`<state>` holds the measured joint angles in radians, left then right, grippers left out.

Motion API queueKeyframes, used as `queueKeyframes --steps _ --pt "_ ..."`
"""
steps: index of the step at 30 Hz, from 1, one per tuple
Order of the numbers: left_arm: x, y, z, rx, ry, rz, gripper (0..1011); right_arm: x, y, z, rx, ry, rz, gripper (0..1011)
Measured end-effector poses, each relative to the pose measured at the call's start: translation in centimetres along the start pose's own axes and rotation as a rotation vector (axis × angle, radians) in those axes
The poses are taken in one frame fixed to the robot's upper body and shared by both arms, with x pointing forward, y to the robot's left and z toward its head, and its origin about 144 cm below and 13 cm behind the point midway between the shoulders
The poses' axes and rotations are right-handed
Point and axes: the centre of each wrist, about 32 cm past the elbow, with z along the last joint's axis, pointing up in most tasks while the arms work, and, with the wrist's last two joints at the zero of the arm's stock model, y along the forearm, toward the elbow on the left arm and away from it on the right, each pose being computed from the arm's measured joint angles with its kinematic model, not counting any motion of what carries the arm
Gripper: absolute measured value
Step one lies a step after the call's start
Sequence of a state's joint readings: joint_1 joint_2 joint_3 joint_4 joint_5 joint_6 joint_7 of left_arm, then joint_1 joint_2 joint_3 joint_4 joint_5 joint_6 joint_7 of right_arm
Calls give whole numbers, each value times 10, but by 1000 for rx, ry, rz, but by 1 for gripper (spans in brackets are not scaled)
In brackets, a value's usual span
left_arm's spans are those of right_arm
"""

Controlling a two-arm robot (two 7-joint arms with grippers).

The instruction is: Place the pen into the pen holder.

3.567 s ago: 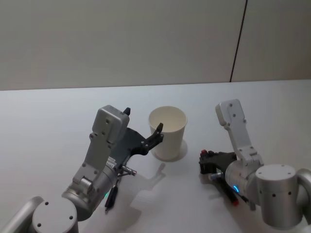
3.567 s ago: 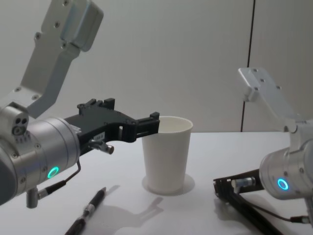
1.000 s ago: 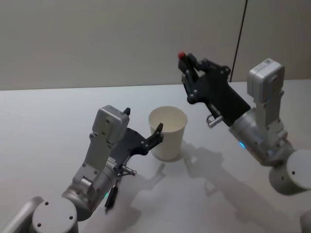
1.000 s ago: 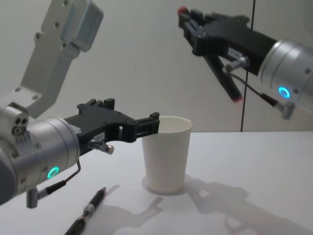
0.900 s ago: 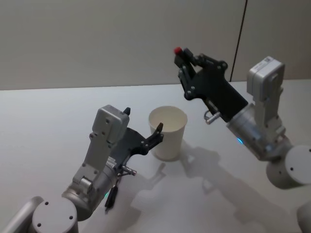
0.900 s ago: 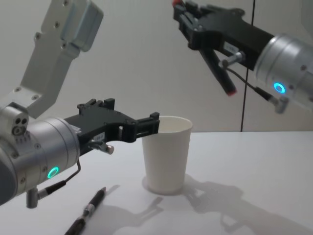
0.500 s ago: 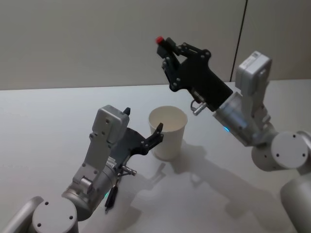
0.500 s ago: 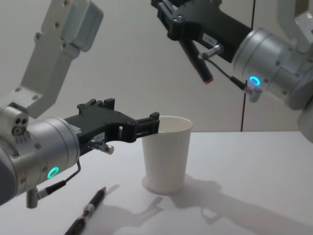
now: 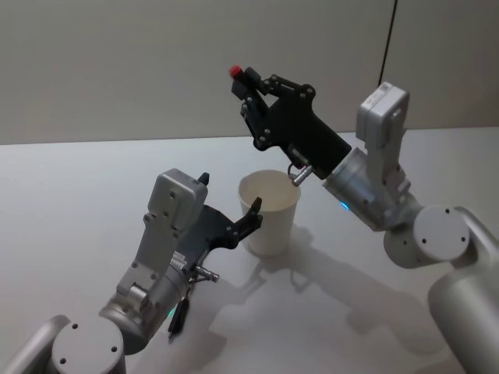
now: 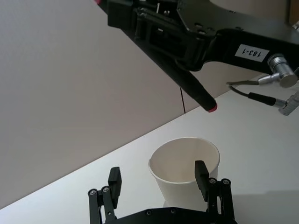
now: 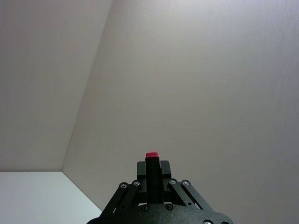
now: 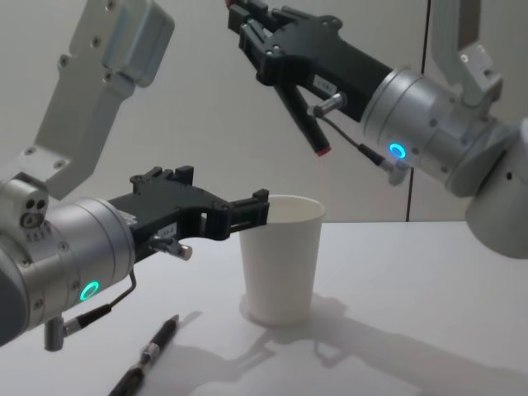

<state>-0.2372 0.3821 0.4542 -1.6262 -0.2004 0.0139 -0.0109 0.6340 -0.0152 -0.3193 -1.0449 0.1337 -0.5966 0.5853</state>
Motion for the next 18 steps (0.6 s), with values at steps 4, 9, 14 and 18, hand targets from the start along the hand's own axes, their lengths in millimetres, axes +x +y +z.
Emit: queueKeyframes --steps 4,9,14,18 --pt "0 0 0 0 0 0 1004 -1 2 -7 -7 24 9 161" --pt "0 0 0 0 0 0 1004 -2 5 -13 -11 44 16 161" --pt "0 0 0 0 0 0 1004 -3 8 -20 -17 59 24 161" --pt "0 0 0 0 0 0 1004 -3 9 -25 -21 64 28 161"
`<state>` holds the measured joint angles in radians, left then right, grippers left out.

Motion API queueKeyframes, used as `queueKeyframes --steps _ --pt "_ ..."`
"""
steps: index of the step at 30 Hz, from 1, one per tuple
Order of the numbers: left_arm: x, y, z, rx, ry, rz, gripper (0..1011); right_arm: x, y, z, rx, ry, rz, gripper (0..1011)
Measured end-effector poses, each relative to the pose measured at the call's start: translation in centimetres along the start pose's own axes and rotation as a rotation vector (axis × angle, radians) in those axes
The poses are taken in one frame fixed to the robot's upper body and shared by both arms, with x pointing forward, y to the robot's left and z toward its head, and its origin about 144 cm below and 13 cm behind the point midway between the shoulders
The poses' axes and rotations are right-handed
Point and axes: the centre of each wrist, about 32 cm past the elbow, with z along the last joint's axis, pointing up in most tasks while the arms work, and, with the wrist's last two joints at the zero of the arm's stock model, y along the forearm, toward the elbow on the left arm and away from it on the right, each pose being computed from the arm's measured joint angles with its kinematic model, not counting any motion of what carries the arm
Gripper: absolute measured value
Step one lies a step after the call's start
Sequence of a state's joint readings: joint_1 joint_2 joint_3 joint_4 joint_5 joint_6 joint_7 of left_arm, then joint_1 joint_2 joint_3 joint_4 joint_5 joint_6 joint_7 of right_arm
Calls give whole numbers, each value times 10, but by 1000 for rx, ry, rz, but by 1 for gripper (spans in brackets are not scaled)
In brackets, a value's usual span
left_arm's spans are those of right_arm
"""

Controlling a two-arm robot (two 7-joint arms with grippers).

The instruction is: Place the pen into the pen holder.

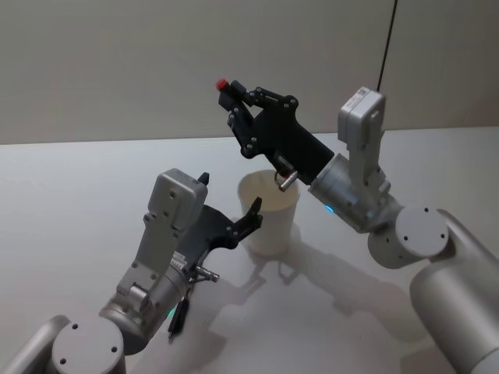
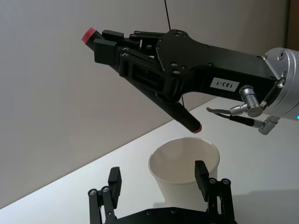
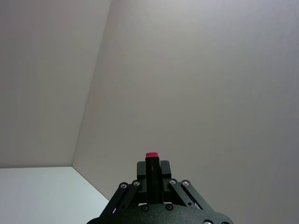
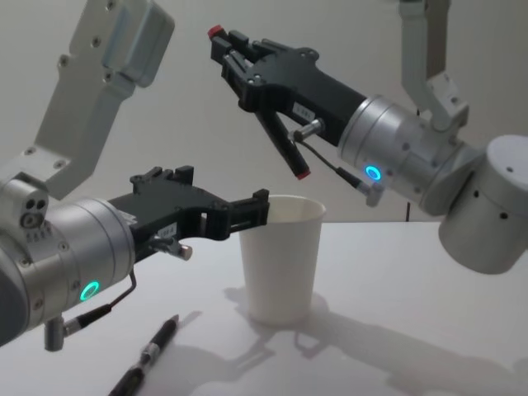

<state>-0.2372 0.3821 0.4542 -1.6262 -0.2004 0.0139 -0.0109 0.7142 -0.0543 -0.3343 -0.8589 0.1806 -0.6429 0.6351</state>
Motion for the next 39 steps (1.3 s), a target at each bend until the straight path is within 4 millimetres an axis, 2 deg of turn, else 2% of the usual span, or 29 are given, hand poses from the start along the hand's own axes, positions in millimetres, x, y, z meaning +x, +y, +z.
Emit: queueKeyframes --steps 4,7,8,9,11,12,18,20,22,23,26,31,39 --pt "0 0 0 0 0 0 1004 0 2 -4 -3 2 4 166" --pt "0 0 0 0 0 0 1004 0 2 -6 -5 3 6 243" --pt "0 0 0 0 0 0 1004 0 3 -7 -6 3 6 300" --pt "0 0 0 0 0 0 1004 0 3 -8 -8 3 7 300" --pt "0 0 0 0 0 0 1004 0 3 -9 -8 3 8 358" --pt "0 0 0 0 0 0 1004 0 4 -10 -9 2 8 418" --pt "0 0 0 0 0 0 1004 0 4 -12 -10 1 10 578" --pt "0 0 0 0 0 0 1004 0 4 -13 -10 0 10 674" --pt "0 0 0 0 0 0 1004 0 4 -13 -10 -1 11 697" --pt "0 0 0 0 0 0 1004 0 4 -13 -10 -1 11 780" --pt "0 0 0 0 0 0 1004 0 4 -14 -10 -3 12 835" --pt "0 0 0 0 0 0 1004 0 5 -14 -9 -6 12 981" --pt "0 0 0 0 0 0 1004 1 4 -14 -8 -11 10 1001"
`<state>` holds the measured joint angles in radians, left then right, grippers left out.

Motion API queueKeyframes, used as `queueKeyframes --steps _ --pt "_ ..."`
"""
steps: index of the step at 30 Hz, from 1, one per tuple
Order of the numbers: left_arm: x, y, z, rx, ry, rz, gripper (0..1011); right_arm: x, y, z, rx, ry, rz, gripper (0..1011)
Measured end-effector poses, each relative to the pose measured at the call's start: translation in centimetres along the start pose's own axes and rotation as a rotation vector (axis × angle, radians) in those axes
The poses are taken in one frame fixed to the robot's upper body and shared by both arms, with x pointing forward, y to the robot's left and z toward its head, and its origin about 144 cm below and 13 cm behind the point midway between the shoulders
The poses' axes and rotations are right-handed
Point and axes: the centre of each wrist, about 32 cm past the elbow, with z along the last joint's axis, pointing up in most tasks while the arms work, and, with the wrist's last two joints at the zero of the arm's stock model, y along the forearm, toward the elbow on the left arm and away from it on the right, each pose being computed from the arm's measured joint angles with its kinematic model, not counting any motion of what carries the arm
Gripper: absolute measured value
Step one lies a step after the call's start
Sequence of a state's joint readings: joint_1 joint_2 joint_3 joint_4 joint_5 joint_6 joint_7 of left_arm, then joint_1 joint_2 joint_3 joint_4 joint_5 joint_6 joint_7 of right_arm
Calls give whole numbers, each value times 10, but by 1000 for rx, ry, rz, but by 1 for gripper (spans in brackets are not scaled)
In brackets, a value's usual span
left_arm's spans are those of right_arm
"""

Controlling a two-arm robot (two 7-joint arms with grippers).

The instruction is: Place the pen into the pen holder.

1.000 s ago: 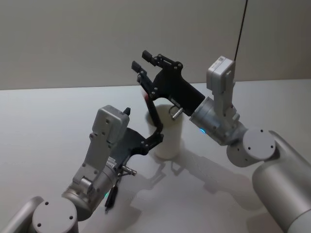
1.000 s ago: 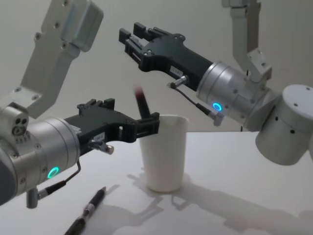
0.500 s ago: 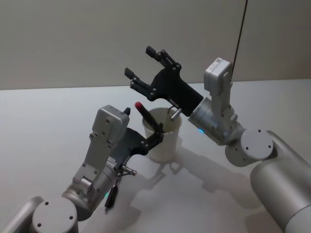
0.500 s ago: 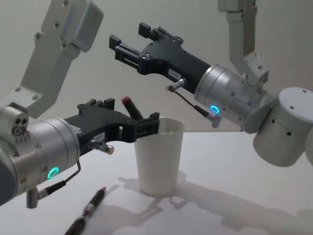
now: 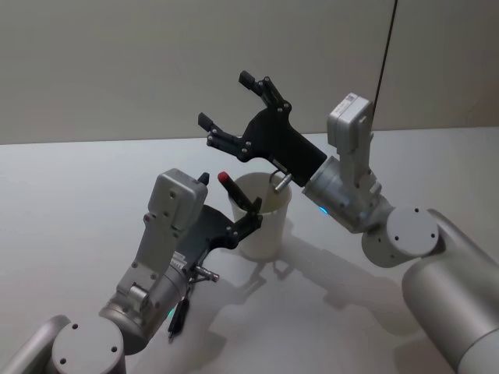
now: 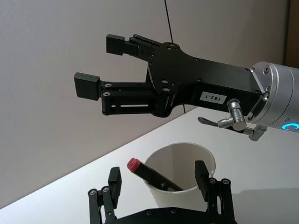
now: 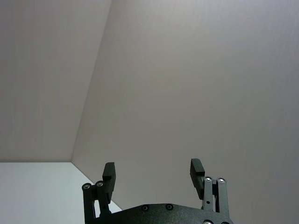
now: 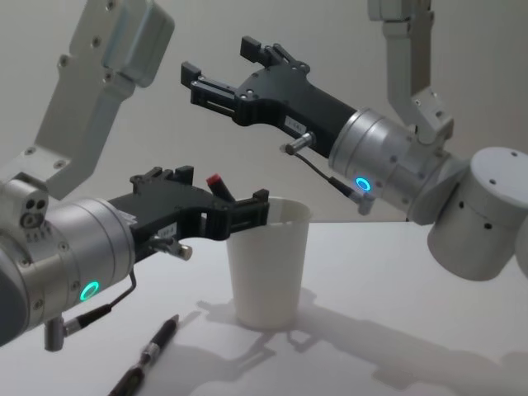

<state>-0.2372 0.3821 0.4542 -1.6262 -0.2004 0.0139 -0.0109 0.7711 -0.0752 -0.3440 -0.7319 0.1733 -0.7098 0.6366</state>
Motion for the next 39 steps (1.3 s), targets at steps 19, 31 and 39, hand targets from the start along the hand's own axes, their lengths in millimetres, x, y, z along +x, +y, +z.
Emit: queueKeyframes --steps 19,31,39 --pt "0 0 0 0 0 0 1004 -5 -11 15 -19 -39 -99 1002" --pt "0 0 0 0 0 0 1004 -17 -34 38 -79 -79 -246 1002" --pt "0 0 0 0 0 0 1004 -27 -55 55 -135 -100 -359 1001"
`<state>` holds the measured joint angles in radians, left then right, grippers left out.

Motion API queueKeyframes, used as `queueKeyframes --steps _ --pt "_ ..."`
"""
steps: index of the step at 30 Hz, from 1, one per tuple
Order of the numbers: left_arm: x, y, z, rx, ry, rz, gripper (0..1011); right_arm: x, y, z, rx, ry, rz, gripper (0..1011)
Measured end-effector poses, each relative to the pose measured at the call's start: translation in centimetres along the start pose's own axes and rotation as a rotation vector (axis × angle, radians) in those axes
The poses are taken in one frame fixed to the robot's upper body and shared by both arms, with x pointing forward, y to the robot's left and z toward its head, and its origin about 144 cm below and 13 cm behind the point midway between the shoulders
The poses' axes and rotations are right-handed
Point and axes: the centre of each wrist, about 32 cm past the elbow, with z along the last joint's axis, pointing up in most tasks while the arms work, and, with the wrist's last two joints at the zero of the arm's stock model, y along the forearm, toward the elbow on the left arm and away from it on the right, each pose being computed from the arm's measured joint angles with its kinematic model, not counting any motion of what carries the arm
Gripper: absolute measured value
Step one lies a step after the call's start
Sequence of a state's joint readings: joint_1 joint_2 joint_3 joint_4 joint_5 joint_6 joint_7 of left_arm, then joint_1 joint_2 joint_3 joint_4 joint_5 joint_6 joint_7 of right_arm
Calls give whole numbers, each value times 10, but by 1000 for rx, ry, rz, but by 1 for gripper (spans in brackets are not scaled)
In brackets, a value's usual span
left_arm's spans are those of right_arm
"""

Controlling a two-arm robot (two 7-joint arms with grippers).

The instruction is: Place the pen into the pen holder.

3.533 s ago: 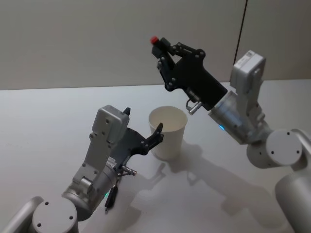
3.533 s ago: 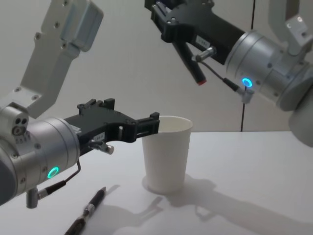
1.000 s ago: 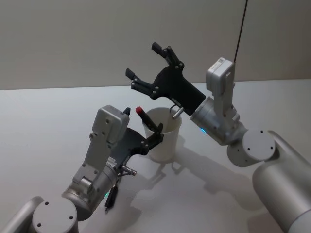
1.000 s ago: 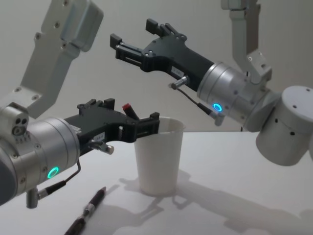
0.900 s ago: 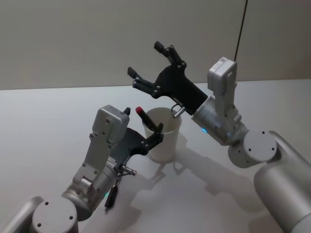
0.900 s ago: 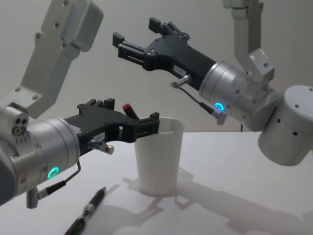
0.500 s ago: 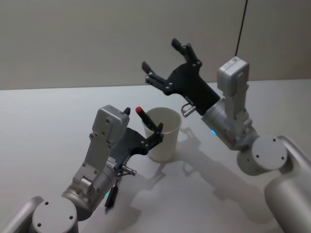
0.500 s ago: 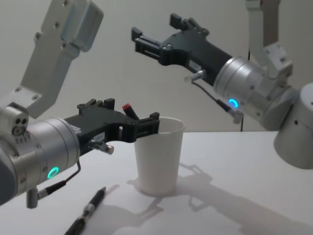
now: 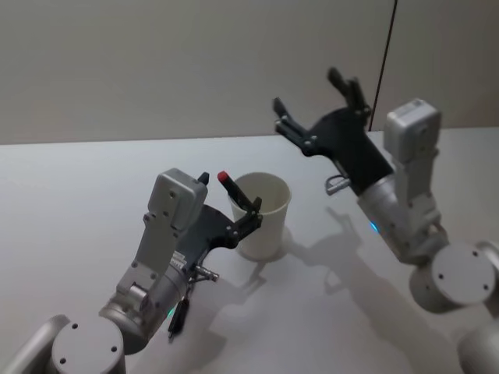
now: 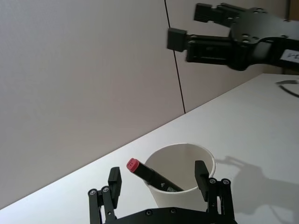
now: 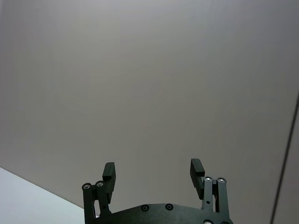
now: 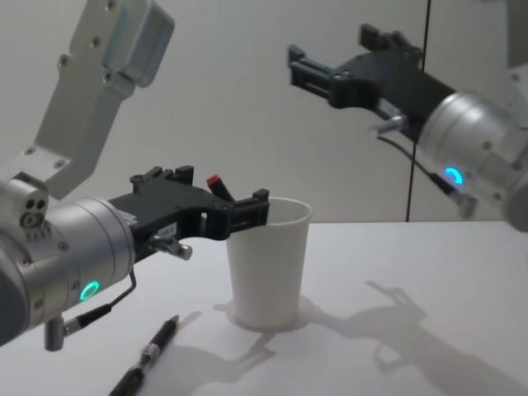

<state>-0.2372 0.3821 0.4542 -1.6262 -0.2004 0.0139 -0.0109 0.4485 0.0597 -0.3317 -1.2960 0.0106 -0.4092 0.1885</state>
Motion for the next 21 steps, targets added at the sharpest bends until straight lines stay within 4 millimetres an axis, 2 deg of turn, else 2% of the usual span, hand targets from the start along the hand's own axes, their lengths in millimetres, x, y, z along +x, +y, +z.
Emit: queueKeyframes --steps 6,7,13,21 --pt "0 0 0 0 0 0 1004 -2 -29 15 -62 -14 -102 1001" --pt "0 0 0 0 0 0 1004 -2 -29 15 -62 -14 -102 1001" --pt "0 0 0 0 0 0 1004 -5 -64 30 -138 -19 -203 1001" --pt "0 0 0 0 0 0 1004 -4 -88 42 -199 -15 -285 1001"
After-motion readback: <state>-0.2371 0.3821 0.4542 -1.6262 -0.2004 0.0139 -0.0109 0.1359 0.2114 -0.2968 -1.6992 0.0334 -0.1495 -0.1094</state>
